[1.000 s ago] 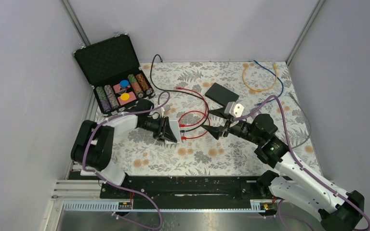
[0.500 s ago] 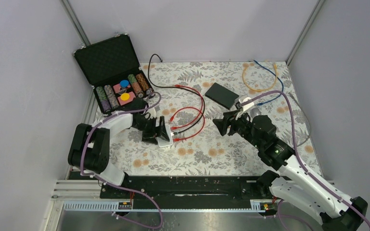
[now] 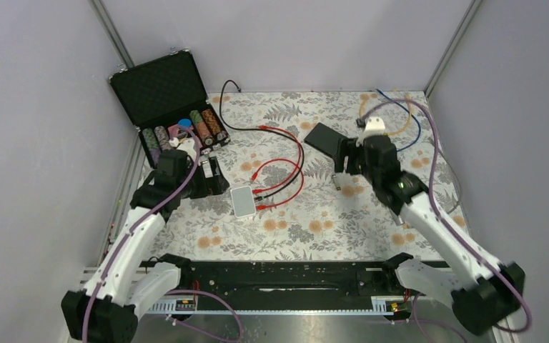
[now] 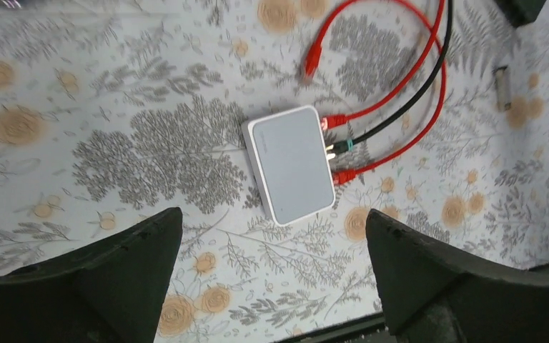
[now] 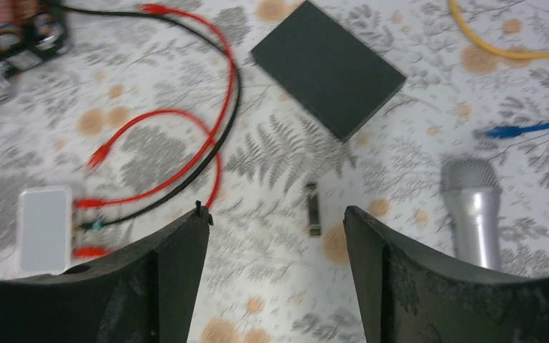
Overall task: Insert the plug into the switch port
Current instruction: Place the switch port at the center of the board.
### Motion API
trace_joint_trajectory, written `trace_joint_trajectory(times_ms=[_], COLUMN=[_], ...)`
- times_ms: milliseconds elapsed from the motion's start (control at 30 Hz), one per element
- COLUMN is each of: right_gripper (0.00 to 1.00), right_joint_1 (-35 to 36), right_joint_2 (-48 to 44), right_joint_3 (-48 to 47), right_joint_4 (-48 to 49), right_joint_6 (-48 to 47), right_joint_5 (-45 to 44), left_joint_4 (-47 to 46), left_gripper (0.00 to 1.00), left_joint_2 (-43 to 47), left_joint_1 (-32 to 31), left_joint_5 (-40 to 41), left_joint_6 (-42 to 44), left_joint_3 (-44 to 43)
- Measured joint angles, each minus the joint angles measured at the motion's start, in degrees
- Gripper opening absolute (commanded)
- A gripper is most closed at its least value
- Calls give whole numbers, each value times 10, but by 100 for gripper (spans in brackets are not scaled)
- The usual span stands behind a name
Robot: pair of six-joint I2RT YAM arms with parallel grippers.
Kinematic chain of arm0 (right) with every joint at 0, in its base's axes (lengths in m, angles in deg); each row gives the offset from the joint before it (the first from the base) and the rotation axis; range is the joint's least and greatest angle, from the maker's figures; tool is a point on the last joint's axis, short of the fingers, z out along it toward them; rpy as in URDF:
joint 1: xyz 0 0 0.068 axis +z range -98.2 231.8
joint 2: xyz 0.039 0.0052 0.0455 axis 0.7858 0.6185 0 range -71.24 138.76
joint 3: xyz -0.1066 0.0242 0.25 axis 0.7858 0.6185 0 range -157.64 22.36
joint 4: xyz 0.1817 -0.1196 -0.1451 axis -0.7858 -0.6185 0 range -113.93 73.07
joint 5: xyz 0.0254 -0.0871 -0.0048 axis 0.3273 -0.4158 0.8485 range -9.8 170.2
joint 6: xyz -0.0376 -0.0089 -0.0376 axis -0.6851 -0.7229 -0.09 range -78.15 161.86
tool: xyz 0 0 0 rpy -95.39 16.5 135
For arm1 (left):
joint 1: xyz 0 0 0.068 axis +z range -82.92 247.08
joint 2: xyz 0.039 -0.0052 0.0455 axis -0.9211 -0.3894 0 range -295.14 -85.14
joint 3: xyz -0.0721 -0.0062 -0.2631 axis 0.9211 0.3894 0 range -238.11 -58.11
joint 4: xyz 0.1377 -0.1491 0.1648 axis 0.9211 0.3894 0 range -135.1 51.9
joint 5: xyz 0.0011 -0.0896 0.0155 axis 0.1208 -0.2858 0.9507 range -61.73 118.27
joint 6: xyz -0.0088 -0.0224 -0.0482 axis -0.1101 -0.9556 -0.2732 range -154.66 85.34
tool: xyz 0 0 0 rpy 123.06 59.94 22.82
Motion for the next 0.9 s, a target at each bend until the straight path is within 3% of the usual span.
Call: trace_joint_trajectory(times_ms=[167,367,767,900], right_gripper=[76,74,72,71], right_joint_1=[-92,-141,-193,-203], right_joint_2=[211,448,716,804], right_joint_3=[-139,-332,-589,-695], right_joint_4=[3,12,4,-45], right_joint_6=[-32,-27,68,106], right_joint_5=[45,106,180,204], left_joint_4=[-38,-41,-46,-46], left_gripper=[99,99,99,99], left_joint_2=[67,70,65,46], left_joint_1=[0,-28,-44,-45], left_joint_5=[22,17,7,7], left_joint_6=[5,19,30,30], left_joint_3=[30,50,50,50])
